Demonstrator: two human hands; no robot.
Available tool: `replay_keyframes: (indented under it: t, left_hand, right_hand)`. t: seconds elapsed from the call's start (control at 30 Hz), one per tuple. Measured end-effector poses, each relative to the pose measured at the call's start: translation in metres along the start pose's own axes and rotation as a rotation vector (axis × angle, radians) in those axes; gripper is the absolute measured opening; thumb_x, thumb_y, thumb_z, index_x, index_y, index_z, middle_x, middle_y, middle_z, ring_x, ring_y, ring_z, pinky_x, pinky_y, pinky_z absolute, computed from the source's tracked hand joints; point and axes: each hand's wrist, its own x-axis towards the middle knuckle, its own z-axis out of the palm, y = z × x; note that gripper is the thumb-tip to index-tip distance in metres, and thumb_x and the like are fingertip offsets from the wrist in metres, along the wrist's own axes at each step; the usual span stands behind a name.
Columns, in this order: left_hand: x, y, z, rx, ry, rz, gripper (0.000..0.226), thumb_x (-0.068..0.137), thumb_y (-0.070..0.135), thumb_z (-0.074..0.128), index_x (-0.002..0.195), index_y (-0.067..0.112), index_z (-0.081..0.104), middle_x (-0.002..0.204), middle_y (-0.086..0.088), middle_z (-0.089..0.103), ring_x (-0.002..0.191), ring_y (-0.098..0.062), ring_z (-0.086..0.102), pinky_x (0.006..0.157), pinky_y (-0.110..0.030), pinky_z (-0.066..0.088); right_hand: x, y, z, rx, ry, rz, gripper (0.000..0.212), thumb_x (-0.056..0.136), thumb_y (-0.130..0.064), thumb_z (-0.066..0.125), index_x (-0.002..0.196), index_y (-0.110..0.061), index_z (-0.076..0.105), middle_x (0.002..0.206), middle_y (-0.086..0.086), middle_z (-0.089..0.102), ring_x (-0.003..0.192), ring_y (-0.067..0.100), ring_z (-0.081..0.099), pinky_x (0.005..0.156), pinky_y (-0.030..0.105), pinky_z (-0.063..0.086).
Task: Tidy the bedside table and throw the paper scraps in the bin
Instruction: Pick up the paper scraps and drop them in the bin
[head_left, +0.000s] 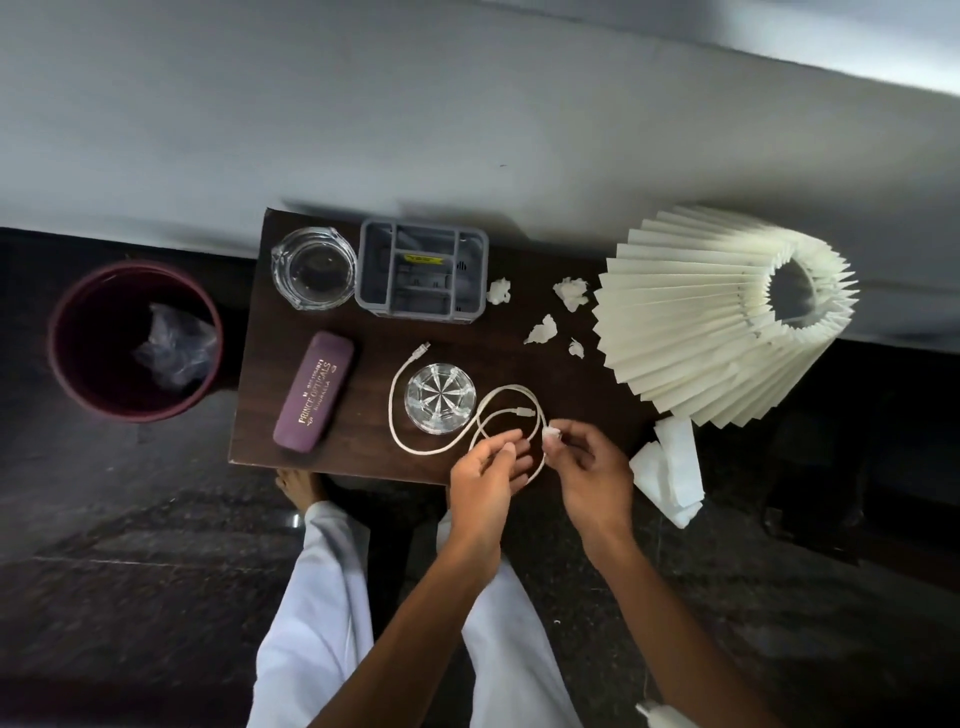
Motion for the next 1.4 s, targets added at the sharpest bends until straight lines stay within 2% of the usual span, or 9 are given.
replay_keyframes:
  t: [0.17, 0.3, 0.57, 0.67, 0.8, 1.0, 1.17, 1.3, 1.4]
  left_hand:
    - [-0.026, 0.001, -0.03, -0.2, 0.007, -0.059, 0.024, 0.105, 0.011, 0.05, 0.117, 0.011, 0.072, 0.11, -0.007, 0.079, 0.105, -0.016, 0.075, 0.084, -0.023, 0.06]
    - [-0.045, 0.002, -0.06, -0.278, 0.012, -0.044, 0.026, 0.104, 0.005, 0.05, 0.116, 0.007, 0.073, 0.11, -0.01, 0.079, 0.107, -0.02, 0.075, 0.087, -0.024, 0.061]
    - [-0.045, 0.032, -0.144, -0.301, 0.085, 0.045, 0.024, 0.097, 0.011, 0.064, 0.12, 0.011, 0.072, 0.109, -0.009, 0.079, 0.107, -0.019, 0.075, 0.089, -0.026, 0.06]
    - [-0.037, 0.044, -0.174, -0.241, 0.122, 0.096, 0.025, 0.093, 0.008, 0.069, 0.117, 0.014, 0.074, 0.107, -0.006, 0.08, 0.105, -0.02, 0.075, 0.088, -0.029, 0.059]
    - [-0.024, 0.061, -0.21, -0.264, 0.184, 0.151, 0.027, 0.092, 0.0, 0.07, 0.115, 0.013, 0.075, 0.104, -0.005, 0.08, 0.101, -0.018, 0.076, 0.084, -0.026, 0.06]
    - [0.005, 0.089, -0.273, -0.4, 0.278, 0.178, 0.028, 0.09, -0.008, 0.068, 0.11, 0.011, 0.073, 0.101, -0.01, 0.079, 0.095, -0.014, 0.076, 0.077, -0.018, 0.059]
    - [0.036, 0.108, -0.322, -0.506, 0.374, 0.151, 0.023, 0.086, -0.003, 0.075, 0.103, 0.013, 0.073, 0.095, -0.009, 0.081, 0.095, -0.02, 0.078, 0.076, -0.022, 0.059]
    - [0.061, 0.12, -0.355, -0.549, 0.433, 0.141, 0.02, 0.087, 0.0, 0.076, 0.103, 0.012, 0.073, 0.091, -0.008, 0.081, 0.092, -0.018, 0.079, 0.074, -0.02, 0.059]
    - [0.079, 0.132, -0.375, -0.621, 0.441, 0.129, 0.015, 0.093, -0.002, 0.068, 0.104, 0.008, 0.072, 0.096, -0.011, 0.08, 0.093, -0.016, 0.078, 0.074, -0.018, 0.059]
  right_hand:
    - [-0.044, -0.015, 0.011, 0.007, -0.061, -0.059, 0.018, 0.092, -0.017, 0.072, 0.104, -0.03, 0.07, 0.098, -0.011, 0.074, 0.096, 0.0, 0.071, 0.079, 0.021, 0.059]
    - [-0.068, -0.026, 0.03, -0.056, -0.144, -0.109, 0.016, 0.092, -0.016, 0.072, 0.095, -0.032, 0.07, 0.093, -0.019, 0.074, 0.091, -0.001, 0.071, 0.074, 0.014, 0.056]
    - [-0.09, -0.055, 0.103, -0.175, -0.419, -0.137, 0.015, 0.088, -0.009, 0.074, 0.095, -0.022, 0.075, 0.091, -0.012, 0.076, 0.091, -0.001, 0.07, 0.082, 0.018, 0.057]
    - [-0.093, -0.064, 0.138, -0.201, -0.445, -0.155, 0.016, 0.088, -0.009, 0.074, 0.097, -0.023, 0.075, 0.091, -0.01, 0.076, 0.09, -0.001, 0.07, 0.08, 0.017, 0.057]
    - [-0.095, -0.076, 0.187, -0.227, -0.453, -0.218, 0.02, 0.088, -0.007, 0.074, 0.101, -0.023, 0.074, 0.093, -0.011, 0.075, 0.089, -0.003, 0.069, 0.075, 0.01, 0.053]
    - [-0.098, -0.098, 0.265, -0.264, -0.491, -0.402, 0.024, 0.087, -0.008, 0.076, 0.107, -0.021, 0.075, 0.099, -0.012, 0.076, 0.095, 0.0, 0.071, 0.087, 0.018, 0.057]
    - [-0.093, -0.114, 0.33, -0.348, -0.486, -0.489, 0.017, 0.087, -0.011, 0.076, 0.102, -0.018, 0.078, 0.095, -0.012, 0.077, 0.091, 0.003, 0.072, 0.085, 0.027, 0.059]
    - [-0.086, -0.121, 0.377, -0.359, -0.5, -0.482, 0.008, 0.088, -0.017, 0.076, 0.093, -0.021, 0.08, 0.084, -0.014, 0.077, 0.08, -0.002, 0.071, 0.076, 0.016, 0.056]
    - [-0.078, -0.123, 0.413, -0.358, -0.473, -0.482, 0.006, 0.088, -0.017, 0.077, 0.091, -0.021, 0.079, 0.082, -0.015, 0.076, 0.08, -0.005, 0.07, 0.074, 0.009, 0.052]
